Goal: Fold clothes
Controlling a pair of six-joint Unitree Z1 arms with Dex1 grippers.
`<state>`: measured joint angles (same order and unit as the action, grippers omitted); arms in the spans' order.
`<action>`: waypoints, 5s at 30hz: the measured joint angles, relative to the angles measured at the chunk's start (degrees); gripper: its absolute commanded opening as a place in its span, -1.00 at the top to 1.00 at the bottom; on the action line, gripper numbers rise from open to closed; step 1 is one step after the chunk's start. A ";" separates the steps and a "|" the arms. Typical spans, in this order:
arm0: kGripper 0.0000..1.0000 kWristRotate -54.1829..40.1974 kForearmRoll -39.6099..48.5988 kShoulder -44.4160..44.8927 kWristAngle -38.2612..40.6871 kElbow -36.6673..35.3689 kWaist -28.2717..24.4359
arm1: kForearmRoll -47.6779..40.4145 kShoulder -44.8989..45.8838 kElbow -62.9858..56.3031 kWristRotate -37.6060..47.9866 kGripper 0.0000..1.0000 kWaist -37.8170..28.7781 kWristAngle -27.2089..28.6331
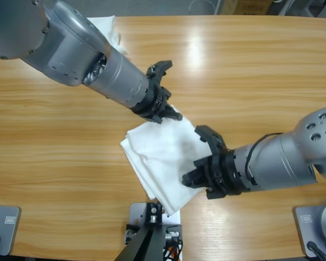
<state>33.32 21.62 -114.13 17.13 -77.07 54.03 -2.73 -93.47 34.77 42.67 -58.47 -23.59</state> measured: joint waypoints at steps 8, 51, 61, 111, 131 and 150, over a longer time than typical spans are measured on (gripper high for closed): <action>1.00 0.00 0.00 -2.10 0.02 -0.01 0.36 | -3.96 -1.31 -1.25 1.93 1.00 -1.60 0.00; 1.00 1.59 8.06 -5.80 -4.66 -5.16 -2.10 | -13.03 -5.85 -8.12 11.14 -0.63 -10.57 2.46; -0.74 1.02 15.41 15.04 -7.39 5.60 -4.96 | 10.16 10.64 -1.99 7.80 -0.99 -7.56 6.95; -0.99 -17.04 23.10 -9.80 -13.44 -12.07 15.80 | 35.27 22.29 7.71 1.13 -1.00 5.13 18.40; -0.74 -63.68 38.83 -23.09 -16.62 -44.88 4.21 | 34.96 27.29 3.68 2.45 0.17 5.14 18.41; 1.00 -36.84 7.66 2.74 -6.75 1.13 3.23 | 25.32 -0.79 21.38 -21.04 1.00 33.06 -4.82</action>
<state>-3.52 29.28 -111.39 10.37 -75.95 57.26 22.59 -94.26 56.15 21.63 -25.40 -28.41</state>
